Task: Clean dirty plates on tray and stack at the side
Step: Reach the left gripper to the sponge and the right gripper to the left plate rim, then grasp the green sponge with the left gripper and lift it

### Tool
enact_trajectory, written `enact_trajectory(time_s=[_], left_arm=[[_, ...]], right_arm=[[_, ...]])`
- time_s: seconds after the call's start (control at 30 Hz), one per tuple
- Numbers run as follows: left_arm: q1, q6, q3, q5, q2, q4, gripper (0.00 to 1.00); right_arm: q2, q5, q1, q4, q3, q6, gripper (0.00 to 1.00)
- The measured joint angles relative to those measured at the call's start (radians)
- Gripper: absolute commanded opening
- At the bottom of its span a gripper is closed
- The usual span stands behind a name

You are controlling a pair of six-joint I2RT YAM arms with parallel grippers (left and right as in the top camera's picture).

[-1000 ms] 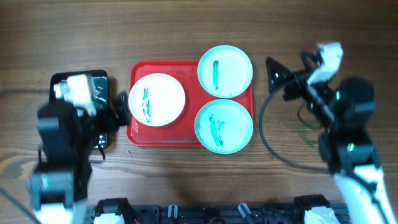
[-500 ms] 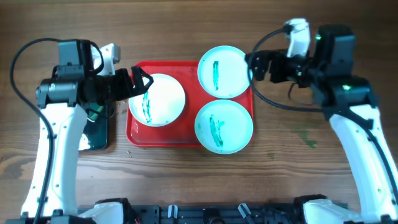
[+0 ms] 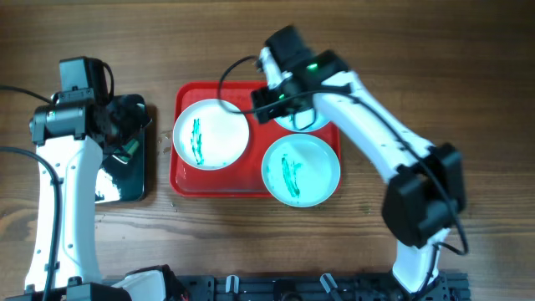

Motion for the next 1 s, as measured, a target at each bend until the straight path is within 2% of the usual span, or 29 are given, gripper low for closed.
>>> enact_trajectory(time_s=[0.13, 0.37, 0.73, 0.8, 0.87, 0.9, 0.93, 1.0], left_arm=[[0.003, 0.018, 0.000, -0.037, 0.000, -0.015, 0.95], [0.003, 0.022, 0.000, -0.044, 0.021, -0.027, 0.99], [0.003, 0.022, 0.000, -0.044, 0.068, -0.005, 0.95], [0.003, 0.022, 0.000, -0.044, 0.069, -0.001, 0.91], [0.003, 0.023, 0.000, -0.044, 0.069, -0.001, 0.88], [0.003, 0.022, 0.000, -0.044, 0.069, -0.001, 0.86], [0.004, 0.018, 0.000, -0.044, 0.069, -0.001, 0.84], [0.011, -0.002, -0.006, -0.044, 0.069, 0.007, 0.77]], right_arm=[[0.082, 0.053, 0.071, 0.089, 0.000, 0.007, 0.31], [0.146, 0.109, 0.088, 0.195, 0.000, 0.058, 0.31], [0.246, 0.134, 0.088, 0.240, 0.000, 0.182, 0.34], [0.247, 0.132, 0.088, 0.250, 0.001, 0.193, 0.27], [0.247, 0.129, 0.089, 0.250, 0.001, 0.206, 0.12], [0.247, 0.126, 0.091, 0.251, 0.001, 0.209, 0.08], [0.247, 0.124, 0.094, 0.250, 0.001, 0.219, 0.04], [0.247, 0.126, 0.106, 0.252, 0.001, 0.220, 0.04]])
